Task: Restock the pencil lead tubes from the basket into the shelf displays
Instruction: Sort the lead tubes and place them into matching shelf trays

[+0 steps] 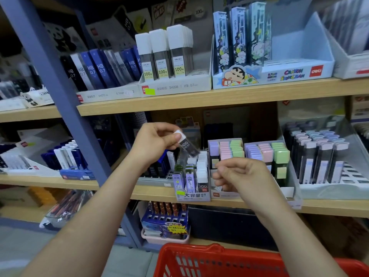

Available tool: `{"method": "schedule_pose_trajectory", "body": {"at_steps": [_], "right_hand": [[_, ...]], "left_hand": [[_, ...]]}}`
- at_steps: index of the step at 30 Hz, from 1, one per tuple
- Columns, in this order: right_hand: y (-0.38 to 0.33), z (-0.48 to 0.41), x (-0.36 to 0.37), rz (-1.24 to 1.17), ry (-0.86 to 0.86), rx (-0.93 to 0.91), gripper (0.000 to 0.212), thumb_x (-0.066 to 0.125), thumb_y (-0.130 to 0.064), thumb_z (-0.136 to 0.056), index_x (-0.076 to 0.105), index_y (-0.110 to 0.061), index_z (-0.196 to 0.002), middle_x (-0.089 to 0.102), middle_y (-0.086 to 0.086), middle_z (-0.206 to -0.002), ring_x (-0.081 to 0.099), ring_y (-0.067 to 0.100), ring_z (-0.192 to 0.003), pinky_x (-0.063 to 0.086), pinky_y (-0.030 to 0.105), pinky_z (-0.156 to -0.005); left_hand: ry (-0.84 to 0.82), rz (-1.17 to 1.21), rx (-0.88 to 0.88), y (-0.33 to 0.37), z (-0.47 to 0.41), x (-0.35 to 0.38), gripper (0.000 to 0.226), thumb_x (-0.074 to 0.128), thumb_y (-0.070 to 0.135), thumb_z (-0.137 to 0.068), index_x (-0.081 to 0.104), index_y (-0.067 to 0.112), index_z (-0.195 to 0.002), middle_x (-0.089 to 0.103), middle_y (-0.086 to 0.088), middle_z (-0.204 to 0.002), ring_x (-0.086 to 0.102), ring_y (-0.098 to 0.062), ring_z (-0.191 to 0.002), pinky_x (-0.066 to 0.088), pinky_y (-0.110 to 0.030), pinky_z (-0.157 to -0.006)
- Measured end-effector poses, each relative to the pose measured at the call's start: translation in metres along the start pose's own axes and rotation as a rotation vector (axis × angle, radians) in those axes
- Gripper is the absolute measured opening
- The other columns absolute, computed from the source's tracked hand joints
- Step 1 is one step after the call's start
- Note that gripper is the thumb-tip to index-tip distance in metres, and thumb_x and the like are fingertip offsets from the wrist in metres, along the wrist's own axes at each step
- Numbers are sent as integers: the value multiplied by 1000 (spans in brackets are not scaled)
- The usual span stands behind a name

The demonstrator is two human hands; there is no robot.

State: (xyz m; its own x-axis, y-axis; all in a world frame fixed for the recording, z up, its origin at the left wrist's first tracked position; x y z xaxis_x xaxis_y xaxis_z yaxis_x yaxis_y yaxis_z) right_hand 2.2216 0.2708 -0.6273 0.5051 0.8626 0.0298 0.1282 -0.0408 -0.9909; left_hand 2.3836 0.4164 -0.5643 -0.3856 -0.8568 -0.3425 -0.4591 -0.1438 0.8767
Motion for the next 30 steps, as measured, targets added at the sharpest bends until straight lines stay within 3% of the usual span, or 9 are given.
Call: {"method": "schedule_pose_trajectory", "body": {"at_steps": [3,7,10,12,15,18,20,23,30], "right_hand": [[8,-2,1,96,-3,-7,21,59,-6,-95,71,-23,-90,76,-3,-82,71,11,-75,56,23,-63],[19,-7,12,388,-103,-94,33,54,-13,-99,64,-41,-112,65,-19,-114,62,1,-102,55,29,-86],[21,-7,21,569,-197,-124,40,48,-19,-102,52,-42,-134,59,-11,-114,60,2,-99,49,14,-76],[23,-6,24,662,-222,-143,42,46,-20,-103,47,-39,-140,63,-6,-108,63,10,-93,48,18,-72],[22,-6,24,694,-200,-159,43,45,-20,-103,46,-34,-143,66,0,-105,64,10,-78,50,22,-68],[21,-7,23,672,-194,-151,42,45,-20,-103,47,-30,-144,65,-1,-110,58,-7,-67,40,10,-58],[21,-8,20,635,-187,-134,41,45,-21,-103,48,-31,-143,62,-3,-124,57,-11,-87,38,6,-69],[21,-7,15,618,-213,-107,40,46,-22,-103,49,-33,-141,58,-5,-135,53,6,-120,38,17,-88],[22,-9,10,594,-223,-101,38,50,-20,-101,54,-34,-135,57,-14,-133,52,-1,-118,49,27,-97]], "left_hand": [[107,-126,2,-21,-9,-3,10,70,5,-85,73,14,-86,70,-1,-69,64,-7,-58,52,-15,-61],[64,-292,1,-41,-15,7,17,74,12,-84,74,11,-101,71,5,-75,67,-4,-61,54,-16,-63],[18,-390,35,-46,-19,12,20,76,17,-82,75,13,-101,72,6,-76,67,-1,-63,55,-18,-68],[18,-448,65,-47,-19,15,21,76,20,-82,76,14,-102,72,5,-79,65,0,-66,53,-16,-71],[45,-468,87,-48,-19,20,24,74,20,-84,74,13,-107,75,-3,-95,67,-8,-81,52,-20,-83],[12,-499,87,-48,-20,24,23,70,15,-87,73,11,-110,73,-6,-105,68,-11,-84,53,-18,-84],[-32,-546,95,-47,-22,26,23,69,12,-88,72,11,-111,72,-7,-108,66,-8,-81,51,-13,-82],[-72,-623,131,-41,-25,29,21,72,16,-85,75,14,-106,72,-2,-106,65,-10,-89,50,-22,-86],[-153,-654,129,-35,-29,26,14,78,21,-80,76,21,-94,70,6,-86,59,2,-68,44,-10,-63]]}}
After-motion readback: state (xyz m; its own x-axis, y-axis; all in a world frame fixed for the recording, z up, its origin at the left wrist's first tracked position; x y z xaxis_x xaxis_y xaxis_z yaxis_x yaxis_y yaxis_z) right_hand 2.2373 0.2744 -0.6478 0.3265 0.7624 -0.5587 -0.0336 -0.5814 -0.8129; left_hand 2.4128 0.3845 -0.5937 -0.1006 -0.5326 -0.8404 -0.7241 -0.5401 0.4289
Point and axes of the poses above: each hand's wrist, its own z-axis away from the middle knuckle, its own x-axis out of the palm, y = z × x, the point moved 1 cm from there along -z, towards the middle knuckle
